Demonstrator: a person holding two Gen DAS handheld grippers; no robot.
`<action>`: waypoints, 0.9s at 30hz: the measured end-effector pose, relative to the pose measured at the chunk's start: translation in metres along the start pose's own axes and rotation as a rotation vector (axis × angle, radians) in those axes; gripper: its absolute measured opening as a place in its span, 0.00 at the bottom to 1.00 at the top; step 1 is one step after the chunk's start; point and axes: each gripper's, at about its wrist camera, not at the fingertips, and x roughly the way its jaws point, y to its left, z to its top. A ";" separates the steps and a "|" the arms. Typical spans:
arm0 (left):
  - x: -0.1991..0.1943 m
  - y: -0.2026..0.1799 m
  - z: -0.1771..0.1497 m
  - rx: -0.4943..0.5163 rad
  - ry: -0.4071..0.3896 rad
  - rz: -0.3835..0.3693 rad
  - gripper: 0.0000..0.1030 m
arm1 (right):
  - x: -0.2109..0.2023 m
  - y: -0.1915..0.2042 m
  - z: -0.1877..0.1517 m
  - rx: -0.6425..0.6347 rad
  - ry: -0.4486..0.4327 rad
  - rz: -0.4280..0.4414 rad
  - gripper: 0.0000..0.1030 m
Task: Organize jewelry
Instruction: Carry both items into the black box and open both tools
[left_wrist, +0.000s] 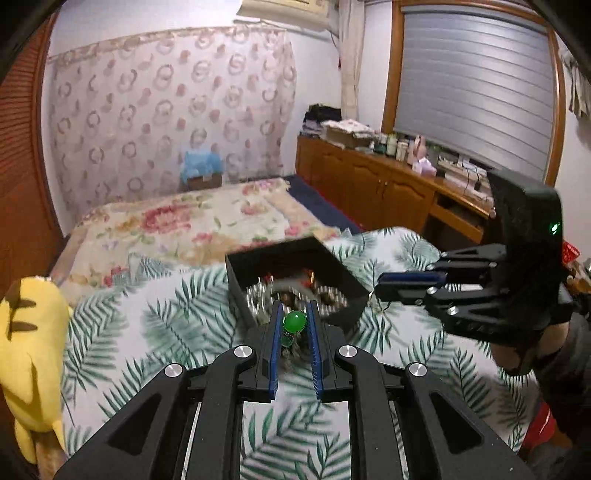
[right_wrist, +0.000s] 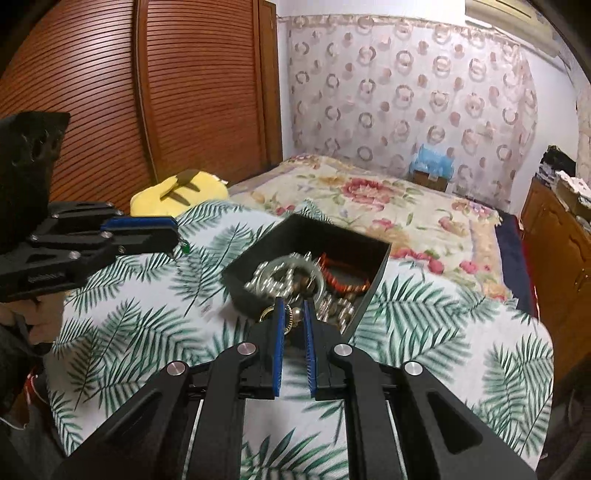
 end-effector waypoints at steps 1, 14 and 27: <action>0.001 0.001 0.004 0.001 -0.004 0.000 0.12 | 0.003 -0.002 0.002 -0.004 -0.003 -0.006 0.11; 0.039 0.010 0.038 0.003 0.006 -0.008 0.12 | 0.043 -0.031 0.006 0.043 0.036 0.008 0.12; 0.066 0.011 0.042 -0.021 0.037 0.004 0.12 | 0.039 -0.040 0.002 0.068 0.032 0.013 0.32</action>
